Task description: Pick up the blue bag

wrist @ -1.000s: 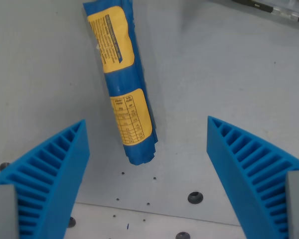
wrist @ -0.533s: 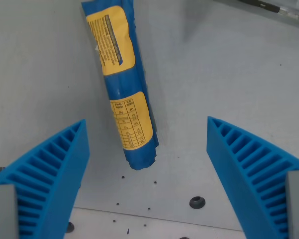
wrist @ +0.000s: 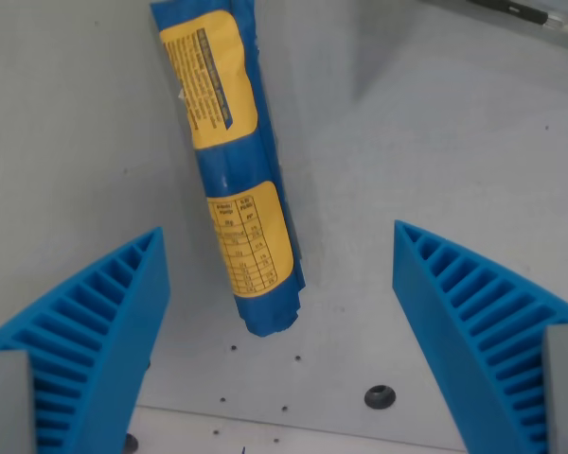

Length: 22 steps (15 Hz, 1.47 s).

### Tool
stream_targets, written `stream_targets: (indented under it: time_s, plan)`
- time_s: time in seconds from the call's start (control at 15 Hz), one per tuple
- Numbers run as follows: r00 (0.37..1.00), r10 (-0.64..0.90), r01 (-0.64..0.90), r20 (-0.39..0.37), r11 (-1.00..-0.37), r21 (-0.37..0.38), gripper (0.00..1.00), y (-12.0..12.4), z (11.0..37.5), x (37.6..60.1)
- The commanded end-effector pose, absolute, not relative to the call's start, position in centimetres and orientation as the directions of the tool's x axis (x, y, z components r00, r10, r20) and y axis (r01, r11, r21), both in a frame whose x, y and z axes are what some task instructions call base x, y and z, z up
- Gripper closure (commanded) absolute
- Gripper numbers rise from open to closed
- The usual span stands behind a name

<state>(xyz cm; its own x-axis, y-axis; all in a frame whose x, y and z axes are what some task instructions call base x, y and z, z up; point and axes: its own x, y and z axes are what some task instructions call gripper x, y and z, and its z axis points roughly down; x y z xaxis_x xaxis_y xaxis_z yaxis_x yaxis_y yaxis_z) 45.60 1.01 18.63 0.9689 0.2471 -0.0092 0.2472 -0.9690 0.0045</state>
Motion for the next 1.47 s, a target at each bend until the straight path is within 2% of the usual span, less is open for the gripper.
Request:
stream_targets:
  time_s: [0.07, 1.47]
  plan:
    - [0.963, 0.269, 0.270, 0.013, -0.963, -0.012, 0.00, 1.2, 18.1, 46.0]
    - [0.963, 0.269, 0.270, 0.013, -0.963, -0.012, 0.00, 1.2, 14.6, 46.0]
